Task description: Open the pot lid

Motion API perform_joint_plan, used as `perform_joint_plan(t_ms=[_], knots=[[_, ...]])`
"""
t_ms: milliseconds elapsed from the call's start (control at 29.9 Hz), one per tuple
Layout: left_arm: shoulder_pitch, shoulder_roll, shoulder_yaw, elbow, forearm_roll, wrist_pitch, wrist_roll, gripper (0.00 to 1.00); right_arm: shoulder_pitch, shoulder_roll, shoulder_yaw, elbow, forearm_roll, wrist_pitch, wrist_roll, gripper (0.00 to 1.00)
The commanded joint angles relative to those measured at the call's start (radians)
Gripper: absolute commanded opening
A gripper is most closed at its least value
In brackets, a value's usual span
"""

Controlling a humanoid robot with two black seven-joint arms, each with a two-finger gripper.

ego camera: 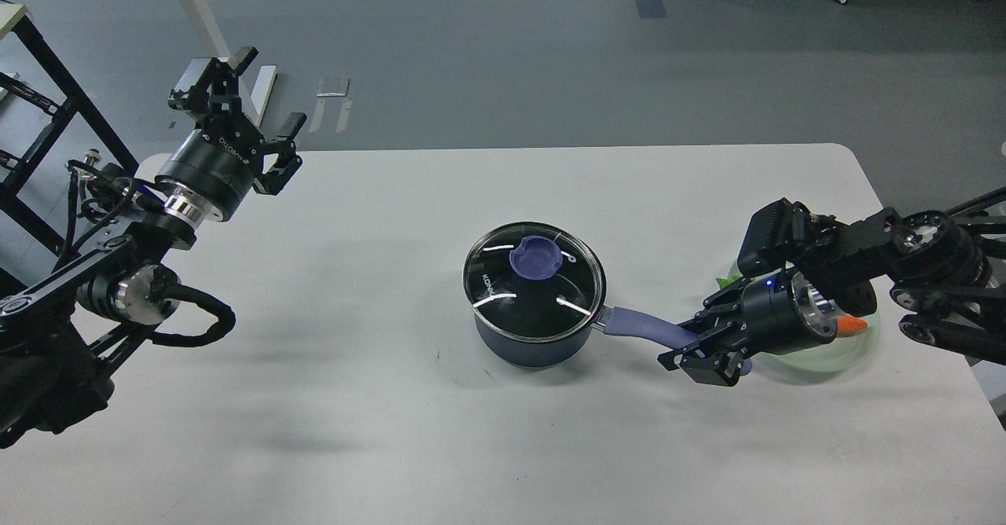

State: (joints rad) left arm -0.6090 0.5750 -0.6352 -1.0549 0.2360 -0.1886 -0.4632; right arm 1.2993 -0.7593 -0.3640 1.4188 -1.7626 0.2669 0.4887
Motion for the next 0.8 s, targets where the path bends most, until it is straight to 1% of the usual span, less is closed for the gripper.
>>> perform_joint_plan(t_ms=[0, 167, 401, 468, 568, 702, 769], knots=[[0.000, -0.001, 0.000, 0.000, 0.000, 0.009, 0.001, 0.99, 0.000, 0.000, 0.000, 0.000, 0.000, 0.000, 0.000, 0.35], [0.000, -0.001, 0.000, -0.004, 0.000, 0.009, 0.001, 0.99, 0.000, 0.000, 0.000, 0.000, 0.000, 0.000, 0.000, 0.30], [-0.011, 0.000, 0.002, -0.004, 0.043, 0.006, 0.003, 0.99, 0.000, 0.000, 0.000, -0.006, 0.000, 0.000, 0.000, 0.30], [-0.044, 0.003, 0.002, -0.004, 0.135, -0.003, 0.005, 0.99, 0.000, 0.000, 0.000, -0.006, 0.000, 0.000, 0.000, 0.30], [-0.124, 0.002, 0.011, -0.004, 0.377, -0.017, 0.003, 0.99, 0.000, 0.000, 0.000, -0.006, 0.000, 0.000, 0.000, 0.30], [-0.248, -0.006, 0.015, -0.005, 0.653, -0.110, -0.008, 0.99, 0.000, 0.000, 0.000, -0.006, 0.000, 0.000, 0.000, 0.30], [-0.290, -0.007, 0.017, -0.019, 0.739, -0.115, -0.015, 0.99, 0.000, 0.000, 0.002, -0.006, 0.000, 0.000, 0.000, 0.30]])
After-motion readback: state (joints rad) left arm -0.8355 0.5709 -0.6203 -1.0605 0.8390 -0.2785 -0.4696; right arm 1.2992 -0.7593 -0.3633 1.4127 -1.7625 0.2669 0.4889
